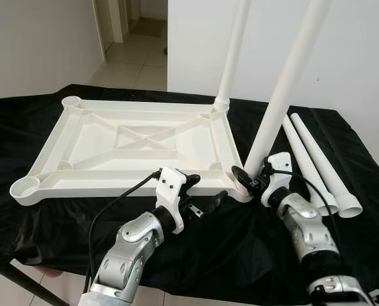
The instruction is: Building children table
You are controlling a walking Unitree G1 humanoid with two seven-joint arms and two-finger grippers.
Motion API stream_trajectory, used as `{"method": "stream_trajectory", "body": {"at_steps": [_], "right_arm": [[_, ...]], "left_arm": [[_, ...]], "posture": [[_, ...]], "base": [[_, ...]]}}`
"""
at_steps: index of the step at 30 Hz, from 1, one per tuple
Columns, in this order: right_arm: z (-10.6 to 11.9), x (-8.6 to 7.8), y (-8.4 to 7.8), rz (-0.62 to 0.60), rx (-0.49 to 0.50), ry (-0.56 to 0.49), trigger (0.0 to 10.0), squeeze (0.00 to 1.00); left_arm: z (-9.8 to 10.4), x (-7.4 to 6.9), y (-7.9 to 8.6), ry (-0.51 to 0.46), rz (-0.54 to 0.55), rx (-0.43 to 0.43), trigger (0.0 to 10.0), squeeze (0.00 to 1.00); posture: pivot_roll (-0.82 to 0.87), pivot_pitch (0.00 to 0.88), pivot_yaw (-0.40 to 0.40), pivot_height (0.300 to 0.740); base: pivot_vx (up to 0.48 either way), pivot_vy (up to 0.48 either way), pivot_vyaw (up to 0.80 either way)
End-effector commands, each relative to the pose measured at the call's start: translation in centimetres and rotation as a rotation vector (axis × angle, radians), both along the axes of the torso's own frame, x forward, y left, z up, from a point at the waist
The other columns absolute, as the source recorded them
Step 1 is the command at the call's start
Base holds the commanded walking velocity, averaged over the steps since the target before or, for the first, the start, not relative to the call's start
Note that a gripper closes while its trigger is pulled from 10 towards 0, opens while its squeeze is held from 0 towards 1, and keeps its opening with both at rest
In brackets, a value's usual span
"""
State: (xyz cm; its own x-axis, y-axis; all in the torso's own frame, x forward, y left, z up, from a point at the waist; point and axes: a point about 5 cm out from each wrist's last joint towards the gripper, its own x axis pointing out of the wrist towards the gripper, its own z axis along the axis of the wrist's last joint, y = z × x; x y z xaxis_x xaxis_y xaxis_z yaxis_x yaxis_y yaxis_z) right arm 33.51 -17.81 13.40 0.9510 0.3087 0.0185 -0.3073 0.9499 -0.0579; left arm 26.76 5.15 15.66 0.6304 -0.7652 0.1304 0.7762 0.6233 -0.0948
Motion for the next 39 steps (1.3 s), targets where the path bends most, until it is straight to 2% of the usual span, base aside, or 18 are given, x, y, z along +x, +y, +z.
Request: {"method": "stream_trajectory", "body": {"at_steps": [1,4,8,9,10,12,14,16,24,25,26,27,28,29,32,35,38,39], "right_arm": [[-2.4,-0.7,-1.3,-0.135,-0.029,0.12,0.0,0.0],[-2.4,-0.7,-1.3,-0.159,-0.028,0.121,0.0,0.0],[-2.3,-1.3,-0.4,-0.329,-0.009,0.104,0.0,0.0],[-2.3,-1.3,-0.4,-0.329,-0.009,0.104,0.0,0.0],[-2.3,-1.5,-0.1,-0.401,-0.016,0.105,0.0,0.0],[-2.3,-1.5,-0.1,-0.401,-0.016,0.105,0.0,0.0],[-2.6,-2.3,0.5,-0.559,0.014,0.129,0.0,0.0],[-2.6,-2.7,0.8,-0.614,0.032,0.134,0.0,0.0],[-2.5,-2.8,1.6,-0.601,0.034,0.141,0.0,0.0],[-2.4,-2.8,1.6,-0.601,0.042,0.141,0.5,0.0],[-2.4,-2.9,1.6,-0.601,0.048,0.142,4.5,0.0],[-2.4,-2.9,1.6,-0.601,0.048,0.142,4.5,0.0],[-2.3,-2.8,1.6,-0.591,0.049,0.142,10.0,0.0],[-2.3,-2.7,1.7,-0.554,0.059,0.14,10.0,1.0],[-1.9,-2.5,1.4,-0.491,0.066,0.11,10.0,1.0],[-2.0,-2.4,0.4,-0.413,0.061,0.122,10.0,1.0],[-2.0,-2.3,0.0,-0.4,0.051,0.126,10.0,1.0],[-1.9,-2.1,-0.4,-0.332,0.037,0.124,10.0,1.0]], "left_arm": [[0.1,0.1,0.0,0.01,0.046,0.004,10.0,0.0],[0.1,0.1,-0.1,0.01,0.046,0.002,10.0,0.0],[0.0,-0.1,-0.5,0.012,0.035,-0.003,10.0,0.0],[0.0,-0.1,-0.5,0.012,0.035,-0.003,10.0,0.0],[0.1,0.0,-0.6,0.011,0.036,-0.006,10.0,0.0],[0.1,0.0,-0.6,0.011,0.036,-0.006,10.0,0.0],[0.2,0.1,-0.7,0.008,0.038,-0.013,10.0,0.0],[0.2,0.0,-0.8,0.008,0.037,-0.015,10.0,0.0],[0.2,0.1,-0.9,0.006,0.032,-0.017,10.0,0.0],[0.2,0.1,-0.9,0.005,0.032,-0.017,10.0,0.0],[0.2,0.1,-0.9,0.004,0.032,-0.017,10.0,0.0],[0.2,0.1,-0.9,0.004,0.032,-0.017,10.0,0.0],[0.2,0.1,-0.9,0.004,0.032,-0.017,10.0,0.0],[0.2,0.1,-0.9,0.003,0.031,-0.017,10.0,0.0],[0.2,0.1,-0.9,0.003,0.03,-0.016,10.0,0.0],[0.1,0.1,-1.0,0.003,0.026,-0.015,10.0,0.0],[0.1,0.1,-1.0,0.002,0.025,-0.015,10.0,0.0],[0.0,0.1,-1.0,0.002,0.025,-0.009,10.0,0.0]], "posture": [[0.02,0.049,-0.033,0.74],[0.02,0.049,-0.033,0.74],[0.01,0.035,-0.039,0.74],[0.01,0.035,-0.039,0.74],[0.01,0.034,-0.04,0.74],[0.01,0.034,-0.04,0.74],[0.02,0.025,-0.045,0.74],[0.02,0.021,-0.045,0.74],[0.01,0.011,-0.047,0.74],[0.01,0.009,-0.047,0.74],[0.01,0.009,-0.047,0.74],[0.01,0.009,-0.047,0.74],[0.01,0.007,-0.044,0.74],[0.01,0.005,-0.044,0.74],[0.01,0.003,-0.044,0.74],[0.01,0.001,-0.044,0.74],[0.01,0.001,-0.044,0.74],[0.01,0.003,-0.045,0.74]], "base": [[0.0,0.0,0.0],[0.0,0.0,0.0],[0.0,0.0,0.0],[0.0,0.0,0.0],[0.0,0.0,0.0],[0.0,0.0,0.0],[0.0,0.0,0.0],[0.0,0.0,0.0],[0.0,0.0,0.0],[0.0,0.0,0.0],[0.0,0.0,0.0],[0.0,0.0,0.0],[0.0,0.0,0.0],[0.0,0.0,0.0],[0.0,0.0,0.0],[0.0,0.0,0.0],[0.0,0.0,0.0],[0.0,0.0,0.0]]}}
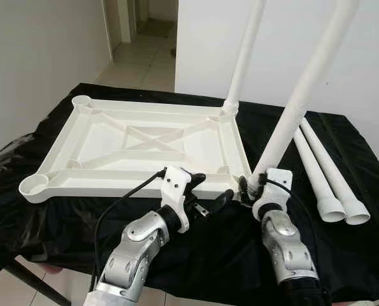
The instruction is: Building children table
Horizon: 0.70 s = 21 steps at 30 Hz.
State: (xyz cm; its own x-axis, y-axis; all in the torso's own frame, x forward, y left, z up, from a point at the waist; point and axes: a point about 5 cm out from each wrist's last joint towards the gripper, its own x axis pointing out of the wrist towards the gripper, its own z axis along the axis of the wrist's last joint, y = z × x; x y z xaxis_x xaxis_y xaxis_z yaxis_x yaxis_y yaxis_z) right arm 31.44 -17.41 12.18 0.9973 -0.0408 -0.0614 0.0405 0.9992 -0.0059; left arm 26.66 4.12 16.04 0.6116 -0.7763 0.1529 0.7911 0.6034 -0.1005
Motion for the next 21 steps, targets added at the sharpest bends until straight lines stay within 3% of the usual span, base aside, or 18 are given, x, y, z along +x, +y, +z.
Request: {"method": "stream_trajectory", "body": {"at_steps": [1,3,4,5,10,20,21], "right_arm": [[-0.7,0.0,-0.8,0.024,0.004,0.036,10.0,1.0],[-0.5,0.1,-0.9,0.064,0.003,0.03,10.0,1.0],[-0.4,0.2,-1.0,0.122,0.007,0.032,10.0,0.77],[-0.2,0.5,-1.2,0.162,-0.01,0.029,10.0,0.0],[1.1,1.2,-1.5,0.362,-0.078,-0.04,10.0,0.0],[2.1,2.6,-1.2,0.52,-0.122,-0.078,10.0,0.0],[1.7,2.8,-1.2,0.55,-0.121,-0.047,2.5,0.0]], "left_arm": [[-0.3,0.2,0.1,0.012,0.048,0.012,10.0,0.0],[-0.4,0.2,0.1,0.012,0.048,0.015,10.0,0.0],[-0.4,0.2,0.1,0.012,0.048,0.018,10.0,0.0],[-0.5,0.1,0.2,0.012,0.048,0.022,10.0,0.0],[-0.4,0.2,0.3,0.01,0.05,0.026,10.0,0.0],[-0.3,0.3,0.5,0.006,0.063,0.028,10.0,0.0],[-0.3,0.2,0.6,0.005,0.07,0.028,10.0,0.0]], "posture": [[0.01,0.003,-0.045,0.74],[0.01,0.003,-0.045,0.74],[0.01,0.004,-0.044,0.74],[0.01,0.005,-0.043,0.74],[0.01,0.006,-0.04,0.74],[0.03,0.011,-0.044,0.74],[0.04,0.015,-0.047,0.74]], "base": [[0.0,0.0,0.0],[0.0,0.0,0.0],[0.0,0.0,0.0],[0.0,0.0,0.0],[0.0,0.0,0.0],[0.0,0.0,0.0],[0.0,0.0,0.0]]}}
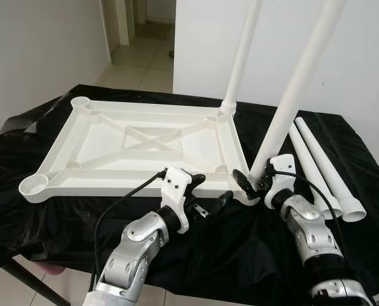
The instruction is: Building children table
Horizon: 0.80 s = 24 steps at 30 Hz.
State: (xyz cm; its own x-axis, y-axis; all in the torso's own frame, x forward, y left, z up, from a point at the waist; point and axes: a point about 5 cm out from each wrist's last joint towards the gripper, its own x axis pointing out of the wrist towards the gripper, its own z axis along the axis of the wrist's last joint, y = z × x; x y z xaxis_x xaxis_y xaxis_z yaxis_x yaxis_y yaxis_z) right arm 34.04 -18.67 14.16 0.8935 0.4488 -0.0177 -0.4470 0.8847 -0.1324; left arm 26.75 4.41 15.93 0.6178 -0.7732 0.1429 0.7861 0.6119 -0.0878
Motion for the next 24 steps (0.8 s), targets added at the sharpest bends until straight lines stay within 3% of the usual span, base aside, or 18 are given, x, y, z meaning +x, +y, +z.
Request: {"method": "stream_trajectory", "body": {"at_steps": [1,2,3,8,14,20,24], "right_arm": [[-0.2,0.2,0.1,0.038,-0.012,0.023,2.5,0.0],[-0.4,0.2,0.0,0.04,-0.011,0.035,2.5,0.0],[-0.7,0.2,-0.1,0.041,-0.013,0.049,0.0,0.0],[-2.3,-0.1,-1.0,0.0,-0.043,0.13,0.0,0.0],[-2.6,-0.1,-1.4,-0.042,-0.042,0.122,0.0,0.0],[-2.7,0.1,-1.5,-0.184,-0.025,0.117,0.0,0.0],[-2.9,-0.1,-1.2,-0.365,0.054,0.116,0.0,0.0]], "left_arm": [[-0.2,0.1,0.4,0.009,0.062,0.012,10.0,0.0],[-0.2,0.1,0.4,0.009,0.064,0.012,10.0,0.0],[-0.2,0.1,0.4,0.009,0.066,0.013,10.0,0.0],[-0.2,0.1,0.8,0.011,0.089,0.009,10.0,0.0],[-0.2,0.1,0.7,0.013,0.09,0.007,10.0,0.0],[-0.2,0.1,0.6,0.011,0.09,0.009,10.0,0.0],[-0.2,0.2,0.6,0.013,0.084,0.006,10.0,0.0]], "posture": [[0.04,0.015,-0.047,0.74],[0.04,0.015,-0.047,0.74],[0.04,0.015,-0.047,0.74],[0.05,0.026,-0.056,0.74],[0.04,0.032,-0.054,0.74],[0.03,0.034,-0.055,0.74],[0.03,0.032,-0.05,0.74]], "base": [[0.0,0.0,0.0],[0.0,0.0,0.0],[0.0,0.0,0.0],[0.0,0.0,0.0],[0.0,0.0,0.0],[0.0,0.0,0.0],[0.0,0.0,0.0]]}}
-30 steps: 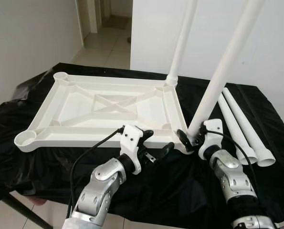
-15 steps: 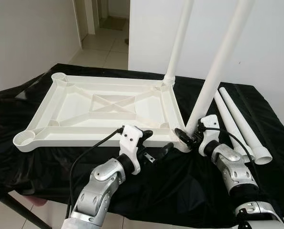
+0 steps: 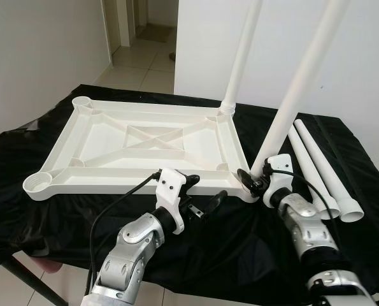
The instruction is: Building children table
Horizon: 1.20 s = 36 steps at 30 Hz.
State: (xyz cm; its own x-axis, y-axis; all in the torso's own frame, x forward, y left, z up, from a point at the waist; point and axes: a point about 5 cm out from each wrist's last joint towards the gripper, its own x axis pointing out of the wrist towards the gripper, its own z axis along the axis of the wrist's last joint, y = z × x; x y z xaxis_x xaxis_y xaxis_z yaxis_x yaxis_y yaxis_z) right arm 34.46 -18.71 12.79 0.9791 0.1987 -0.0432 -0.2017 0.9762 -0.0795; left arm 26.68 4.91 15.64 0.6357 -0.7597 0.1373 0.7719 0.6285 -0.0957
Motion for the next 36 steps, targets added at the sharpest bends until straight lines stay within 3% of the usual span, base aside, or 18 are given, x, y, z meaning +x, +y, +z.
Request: {"method": "stream_trajectory", "body": {"at_steps": [1,7,11,13,20,22,23,24,30,36], "right_arm": [[-1.6,-0.7,-0.9,-0.144,0.03,0.065,0.0,0.0],[-1.6,-1.1,0.0,-0.252,0.045,0.047,0.0,0.0],[-1.5,-1.4,0.8,-0.387,0.065,0.041,0.0,0.0],[-1.4,-1.4,1.9,-0.472,0.108,0.057,0.0,0.0],[-0.2,-1.2,2.4,-0.453,0.132,0.019,0.0,0.0],[0.2,-1.2,2.6,-0.413,0.158,-0.005,10.0,0.0],[0.2,-1.2,2.6,-0.413,0.158,-0.005,10.0,0.0],[0.6,-1.2,2.8,-0.37,0.18,-0.038,10.0,1.0],[1.9,-1.3,3.2,-0.252,0.194,-0.122,10.0,1.0],[3.1,-1.8,1.6,-0.187,0.155,-0.197,10.0,1.0]], "left_arm": [[0.1,0.2,0.0,0.004,0.061,0.006,10.0,0.0],[0.1,0.2,-0.1,0.0,0.051,0.006,10.0,0.0],[0.1,0.4,-0.2,-0.003,0.044,0.009,10.0,0.0],[0.2,0.5,-0.3,-0.004,0.042,0.008,10.0,0.0],[0.1,0.3,-0.7,0.005,0.035,-0.003,10.0,0.0],[0.0,0.2,-0.7,0.004,0.034,-0.002,10.0,0.0],[0.0,0.2,-0.7,0.004,0.034,-0.002,10.0,0.0],[0.1,0.3,-0.6,-0.008,0.041,0.004,10.0,0.0],[0.1,0.4,-0.1,-0.027,0.049,0.019,10.0,0.0],[-0.4,0.3,-0.1,-0.024,0.021,0.067,10.0,0.0]], "posture": [[0.03,0.032,-0.05,0.74],[0.02,0.027,-0.044,0.74],[0.01,0.024,-0.044,0.74],[0.01,0.025,-0.048,0.74],[0.01,0.024,-0.05,0.74],[0.01,0.021,-0.053,0.74],[0.01,0.021,-0.053,0.74],[0.02,0.016,-0.057,0.74],[0.02,0.011,-0.053,0.74],[0.03,0.0,-0.059,0.74]], "base": [[0.0,0.0,0.0],[0.0,0.0,0.0],[0.0,0.0,0.0],[0.0,0.0,0.0],[0.0,0.0,0.0],[0.0,0.0,0.0],[0.0,0.0,0.0],[0.0,0.0,0.0],[0.0,0.0,0.0],[0.0,0.0,0.0]]}}
